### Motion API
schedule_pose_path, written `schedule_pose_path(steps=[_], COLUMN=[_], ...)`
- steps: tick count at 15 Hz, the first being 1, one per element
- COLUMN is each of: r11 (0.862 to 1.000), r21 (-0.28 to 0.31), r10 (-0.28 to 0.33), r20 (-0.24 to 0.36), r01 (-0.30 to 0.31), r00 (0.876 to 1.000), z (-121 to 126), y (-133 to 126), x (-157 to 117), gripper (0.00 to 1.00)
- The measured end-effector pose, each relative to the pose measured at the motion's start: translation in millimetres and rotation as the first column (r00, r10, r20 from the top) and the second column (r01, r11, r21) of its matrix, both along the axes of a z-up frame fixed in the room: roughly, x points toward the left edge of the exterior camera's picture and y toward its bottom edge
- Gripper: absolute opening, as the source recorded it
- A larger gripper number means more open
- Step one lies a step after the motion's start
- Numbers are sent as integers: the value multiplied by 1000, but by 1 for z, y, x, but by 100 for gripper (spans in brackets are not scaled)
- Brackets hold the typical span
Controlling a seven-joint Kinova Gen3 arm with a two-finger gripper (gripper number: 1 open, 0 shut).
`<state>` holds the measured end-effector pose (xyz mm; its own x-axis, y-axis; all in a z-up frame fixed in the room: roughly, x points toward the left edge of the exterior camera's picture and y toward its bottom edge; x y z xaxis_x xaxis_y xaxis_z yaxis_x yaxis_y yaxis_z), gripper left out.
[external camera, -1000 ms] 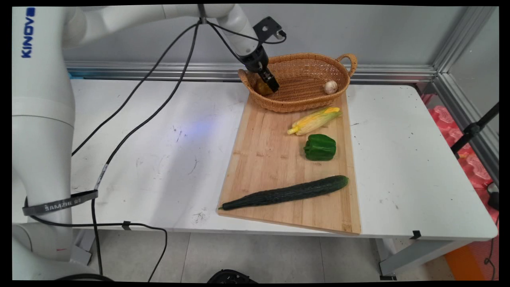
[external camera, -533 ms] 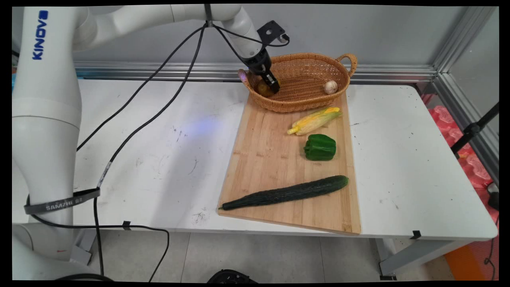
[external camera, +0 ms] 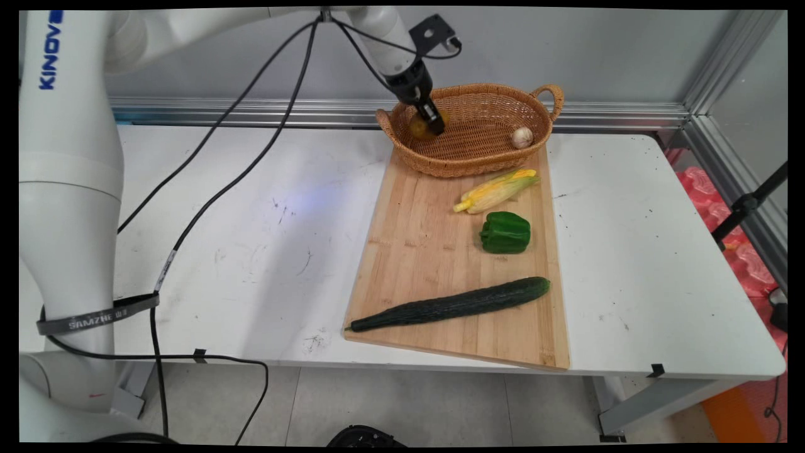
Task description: Place the picked object on the cutting board
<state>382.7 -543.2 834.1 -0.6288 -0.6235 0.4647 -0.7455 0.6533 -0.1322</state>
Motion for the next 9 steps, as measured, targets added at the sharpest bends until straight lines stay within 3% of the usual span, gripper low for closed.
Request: schedule_pose_path(steps=[5,9], r11=[997,986], r21=[-15,7], r10=[-75,-165], r20=[5,16], r01=[75,165], r00=[997,986], z=[58,86], y=[39,75], x=[-14,-21], gripper=[0,0])
